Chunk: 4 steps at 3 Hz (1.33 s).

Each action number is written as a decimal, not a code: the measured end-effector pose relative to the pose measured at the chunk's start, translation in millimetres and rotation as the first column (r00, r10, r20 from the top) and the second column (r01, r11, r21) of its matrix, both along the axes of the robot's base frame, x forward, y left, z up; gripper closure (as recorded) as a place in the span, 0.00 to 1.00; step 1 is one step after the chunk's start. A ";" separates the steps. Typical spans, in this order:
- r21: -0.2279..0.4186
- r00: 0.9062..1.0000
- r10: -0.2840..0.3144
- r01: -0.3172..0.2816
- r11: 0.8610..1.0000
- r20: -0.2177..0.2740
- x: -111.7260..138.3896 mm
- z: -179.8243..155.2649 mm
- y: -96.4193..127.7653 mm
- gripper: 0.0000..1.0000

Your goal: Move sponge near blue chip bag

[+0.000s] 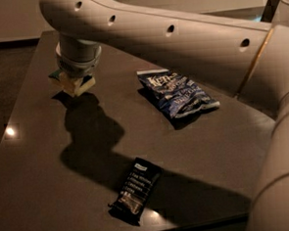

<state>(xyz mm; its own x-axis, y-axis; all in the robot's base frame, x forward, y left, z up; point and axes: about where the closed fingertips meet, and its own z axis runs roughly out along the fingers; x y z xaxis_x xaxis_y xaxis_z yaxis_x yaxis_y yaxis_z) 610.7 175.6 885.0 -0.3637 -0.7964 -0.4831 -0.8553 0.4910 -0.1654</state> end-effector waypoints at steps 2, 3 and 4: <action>-0.057 0.994 -0.110 0.110 0.992 0.007 -45.7 28.9 -37.1 1.00; -0.071 0.986 -0.168 0.167 0.983 -0.004 -59.2 39.7 -66.9 1.00; -0.052 0.978 -0.202 0.200 0.978 -0.043 -57.7 35.6 -99.2 1.00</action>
Offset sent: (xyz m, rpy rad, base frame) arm -0.0689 -0.0669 0.0441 -0.0914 0.0035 -0.1824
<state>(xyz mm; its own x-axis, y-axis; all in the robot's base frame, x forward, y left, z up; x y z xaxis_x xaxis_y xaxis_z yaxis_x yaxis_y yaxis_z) 553.0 76.4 920.6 -0.5406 -0.7261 -0.4250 -0.7475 0.6463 -0.1534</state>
